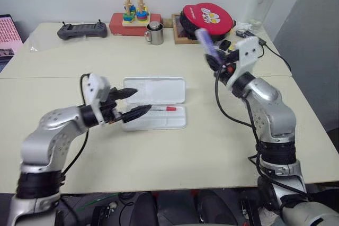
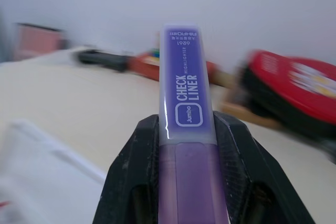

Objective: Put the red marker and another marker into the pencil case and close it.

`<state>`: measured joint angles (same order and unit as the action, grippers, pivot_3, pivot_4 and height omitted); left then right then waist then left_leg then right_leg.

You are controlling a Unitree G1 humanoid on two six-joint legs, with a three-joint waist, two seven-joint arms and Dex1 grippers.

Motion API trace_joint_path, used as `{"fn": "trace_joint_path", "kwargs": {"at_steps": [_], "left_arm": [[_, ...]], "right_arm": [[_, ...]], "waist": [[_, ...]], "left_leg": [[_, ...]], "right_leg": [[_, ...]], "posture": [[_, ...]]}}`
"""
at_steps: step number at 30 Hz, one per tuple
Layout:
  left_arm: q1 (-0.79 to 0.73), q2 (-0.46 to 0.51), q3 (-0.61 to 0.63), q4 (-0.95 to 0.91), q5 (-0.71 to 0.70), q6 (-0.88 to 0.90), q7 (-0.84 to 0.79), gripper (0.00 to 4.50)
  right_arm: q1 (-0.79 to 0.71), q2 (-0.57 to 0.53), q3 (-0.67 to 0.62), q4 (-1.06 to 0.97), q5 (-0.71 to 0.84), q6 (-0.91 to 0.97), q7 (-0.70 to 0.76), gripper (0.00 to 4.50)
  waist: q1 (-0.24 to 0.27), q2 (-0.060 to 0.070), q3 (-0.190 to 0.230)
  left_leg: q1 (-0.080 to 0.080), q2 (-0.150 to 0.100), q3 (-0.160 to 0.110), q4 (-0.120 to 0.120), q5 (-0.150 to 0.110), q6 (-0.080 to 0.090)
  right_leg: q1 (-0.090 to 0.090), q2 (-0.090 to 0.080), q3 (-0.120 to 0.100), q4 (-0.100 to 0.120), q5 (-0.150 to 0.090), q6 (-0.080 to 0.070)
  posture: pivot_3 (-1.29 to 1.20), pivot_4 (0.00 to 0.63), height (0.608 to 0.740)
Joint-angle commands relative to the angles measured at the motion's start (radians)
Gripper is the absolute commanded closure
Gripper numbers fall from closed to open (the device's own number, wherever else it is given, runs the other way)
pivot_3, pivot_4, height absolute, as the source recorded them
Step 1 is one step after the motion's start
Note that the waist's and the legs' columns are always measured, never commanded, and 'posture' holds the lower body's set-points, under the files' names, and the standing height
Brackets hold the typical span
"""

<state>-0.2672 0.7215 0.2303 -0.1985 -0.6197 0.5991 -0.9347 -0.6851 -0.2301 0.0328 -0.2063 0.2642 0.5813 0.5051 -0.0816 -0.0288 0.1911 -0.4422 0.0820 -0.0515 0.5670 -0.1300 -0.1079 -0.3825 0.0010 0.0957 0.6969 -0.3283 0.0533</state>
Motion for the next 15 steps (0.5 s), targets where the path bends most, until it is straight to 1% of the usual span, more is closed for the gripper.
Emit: {"fn": "trace_joint_path", "kwargs": {"at_steps": [1,2,4,6,9,15], "left_arm": [[0.089,0.054,0.098,-0.052,-0.011,-0.005,-0.003,0.00],[0.131,0.069,0.121,-0.040,0.001,-0.017,-0.011,0.00],[0.189,0.094,0.129,-0.025,0.028,-0.045,-0.029,0.00],[0.229,0.106,0.157,-0.037,0.024,-0.049,-0.034,0.00],[0.252,0.111,0.179,-0.054,0.018,-0.050,-0.018,0.00],[0.341,0.111,0.239,-0.134,0.000,-0.030,0.005,0.00]], "right_arm": [[-0.059,-0.073,0.168,0.032,-0.014,-0.028,0.205,3.39],[-0.090,-0.078,0.243,0.085,-0.032,-0.028,0.268,3.39],[-0.131,-0.076,0.351,0.163,-0.064,-0.037,0.345,3.39],[-0.152,-0.046,0.440,0.250,-0.114,-0.079,0.382,3.39],[-0.166,-0.023,0.486,0.338,-0.166,-0.137,0.396,3.39],[-0.190,0.030,0.515,0.499,-0.237,-0.227,0.405,3.39]], "waist": [[0.003,0.000,0.000],[0.002,0.000,0.000],[0.000,0.000,0.000],[-0.001,0.000,0.000],[0.007,-0.001,0.000],[0.019,-0.001,0.000]], "left_leg": [[-0.001,0.000,0.000,0.000,0.000,0.000],[-0.001,-0.001,0.001,0.001,0.000,0.000],[-0.001,-0.001,0.002,0.002,0.000,0.000],[-0.001,0.000,0.001,0.002,0.000,0.000],[-0.001,0.000,0.001,0.002,0.000,0.000],[-0.004,0.000,0.002,0.005,0.000,-0.001]], "right_leg": [[0.000,0.000,0.000,0.000,0.000,0.000],[-0.001,-0.001,0.001,-0.001,0.000,0.000],[-0.001,-0.002,0.001,-0.001,0.000,0.001],[-0.002,-0.001,0.001,0.000,0.000,0.001],[-0.003,-0.001,0.000,0.001,0.000,0.001],[-0.004,-0.002,0.001,0.000,0.002,0.004]], "posture": [[0.00,0.150,0.740],[0.00,0.150,0.740],[0.00,0.150,0.740],[0.00,0.150,0.740],[0.00,0.150,0.740],[0.00,0.150,0.740]]}}
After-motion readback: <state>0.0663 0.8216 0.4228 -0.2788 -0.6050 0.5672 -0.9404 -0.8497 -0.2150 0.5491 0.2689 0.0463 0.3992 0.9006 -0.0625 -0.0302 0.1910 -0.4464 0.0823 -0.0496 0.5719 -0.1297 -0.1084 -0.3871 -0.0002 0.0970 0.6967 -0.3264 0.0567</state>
